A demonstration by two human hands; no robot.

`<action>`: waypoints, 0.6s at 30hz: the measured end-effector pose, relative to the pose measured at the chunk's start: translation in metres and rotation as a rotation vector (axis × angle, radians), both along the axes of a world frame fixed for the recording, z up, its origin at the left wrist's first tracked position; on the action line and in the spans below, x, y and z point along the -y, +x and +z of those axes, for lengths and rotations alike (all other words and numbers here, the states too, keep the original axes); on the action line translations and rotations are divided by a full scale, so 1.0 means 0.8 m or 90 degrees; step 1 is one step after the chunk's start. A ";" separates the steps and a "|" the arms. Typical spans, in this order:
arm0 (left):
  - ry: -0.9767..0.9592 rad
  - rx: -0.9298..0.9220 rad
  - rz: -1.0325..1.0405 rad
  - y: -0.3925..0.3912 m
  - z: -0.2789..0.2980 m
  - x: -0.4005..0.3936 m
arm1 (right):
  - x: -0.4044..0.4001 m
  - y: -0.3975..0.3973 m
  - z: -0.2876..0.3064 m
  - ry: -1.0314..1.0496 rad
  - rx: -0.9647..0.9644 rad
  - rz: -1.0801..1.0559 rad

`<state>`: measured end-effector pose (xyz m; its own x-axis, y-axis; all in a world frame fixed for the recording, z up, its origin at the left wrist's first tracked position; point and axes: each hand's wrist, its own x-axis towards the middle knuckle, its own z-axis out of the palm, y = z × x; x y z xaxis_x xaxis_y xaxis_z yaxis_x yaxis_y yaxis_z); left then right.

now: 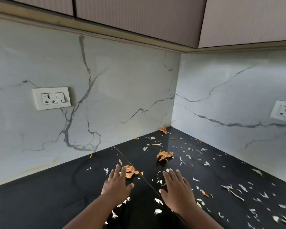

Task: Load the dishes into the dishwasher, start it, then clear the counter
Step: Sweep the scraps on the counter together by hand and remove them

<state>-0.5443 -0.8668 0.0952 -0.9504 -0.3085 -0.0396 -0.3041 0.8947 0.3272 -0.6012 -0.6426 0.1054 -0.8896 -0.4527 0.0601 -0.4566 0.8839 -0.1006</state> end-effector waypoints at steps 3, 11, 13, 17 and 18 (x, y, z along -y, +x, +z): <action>0.029 0.009 0.024 -0.036 -0.010 0.007 | 0.000 -0.054 -0.005 -0.046 0.025 -0.010; 0.074 0.063 -0.021 -0.108 -0.022 0.041 | 0.003 -0.183 -0.013 -0.062 0.063 0.002; 0.075 0.086 -0.044 -0.119 -0.032 0.051 | 0.013 -0.216 -0.017 -0.062 0.081 0.005; 0.042 0.055 -0.056 -0.134 -0.045 0.062 | 0.042 -0.274 -0.024 -0.010 0.140 0.036; 0.028 0.040 -0.053 -0.136 -0.045 0.061 | 0.049 -0.284 -0.024 0.004 0.164 0.043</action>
<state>-0.6529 -0.9157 0.0589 -0.9679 -0.2247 -0.1123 -0.2502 0.9029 0.3496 -0.8288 -0.6822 0.0864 -0.8430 -0.5112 -0.1673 -0.4747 0.8533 -0.2156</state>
